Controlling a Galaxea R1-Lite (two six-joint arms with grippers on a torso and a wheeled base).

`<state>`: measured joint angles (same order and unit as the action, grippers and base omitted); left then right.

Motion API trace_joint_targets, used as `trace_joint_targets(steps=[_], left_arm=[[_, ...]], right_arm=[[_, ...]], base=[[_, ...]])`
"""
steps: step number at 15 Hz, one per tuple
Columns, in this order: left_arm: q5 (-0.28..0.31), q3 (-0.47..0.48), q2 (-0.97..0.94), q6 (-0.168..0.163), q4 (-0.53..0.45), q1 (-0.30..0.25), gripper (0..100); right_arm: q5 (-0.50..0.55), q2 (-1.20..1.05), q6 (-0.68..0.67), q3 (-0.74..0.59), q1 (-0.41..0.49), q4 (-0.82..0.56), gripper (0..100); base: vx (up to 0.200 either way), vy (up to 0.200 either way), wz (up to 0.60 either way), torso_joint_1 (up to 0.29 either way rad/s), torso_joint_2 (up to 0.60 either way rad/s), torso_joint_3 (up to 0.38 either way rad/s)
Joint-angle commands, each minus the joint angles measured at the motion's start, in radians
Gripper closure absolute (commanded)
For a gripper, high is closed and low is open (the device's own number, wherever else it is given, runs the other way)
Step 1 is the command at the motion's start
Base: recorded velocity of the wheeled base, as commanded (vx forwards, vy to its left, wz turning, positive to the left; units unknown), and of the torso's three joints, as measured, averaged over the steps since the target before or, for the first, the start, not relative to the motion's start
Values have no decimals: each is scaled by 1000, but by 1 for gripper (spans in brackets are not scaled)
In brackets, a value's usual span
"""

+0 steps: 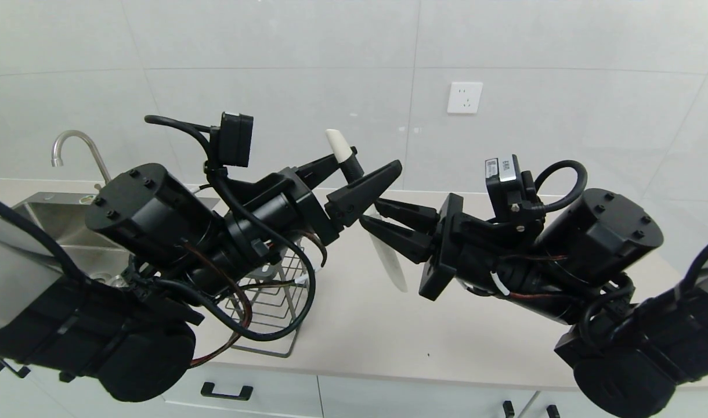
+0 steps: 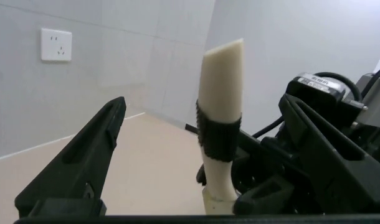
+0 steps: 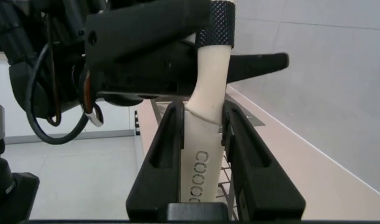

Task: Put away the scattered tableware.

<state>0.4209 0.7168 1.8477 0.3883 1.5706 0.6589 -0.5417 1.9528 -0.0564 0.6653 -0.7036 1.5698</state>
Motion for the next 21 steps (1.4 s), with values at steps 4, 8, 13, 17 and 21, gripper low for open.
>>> trace_joint_targets(steps=[4, 8, 13, 17, 21], left_arm=[[4, 13, 5, 6, 0, 18, 100], [6, 38, -7, 1, 0, 30, 100], [-1, 33, -2, -2, 0, 14, 100], [-4, 24, -1, -39, 0, -22, 100], [-5, -8, -30, -135, 0, -27, 100]], right_arm=[[0, 5, -2, 51, 1, 1, 100], [0, 21, 4, 80, 7, 1, 100], [2, 20, 13, 42, 33, 1, 0], [0, -95, 38, -76, 92, 1, 0], [0, -356, 109, -320, 219, 1, 0]], base=[[0, 0, 0, 0, 0, 0], [0, 0, 0, 0, 0, 0], [0, 0, 0, 0, 0, 0], [0, 0, 0, 0, 0, 0], [0, 0, 0, 0, 0, 0]])
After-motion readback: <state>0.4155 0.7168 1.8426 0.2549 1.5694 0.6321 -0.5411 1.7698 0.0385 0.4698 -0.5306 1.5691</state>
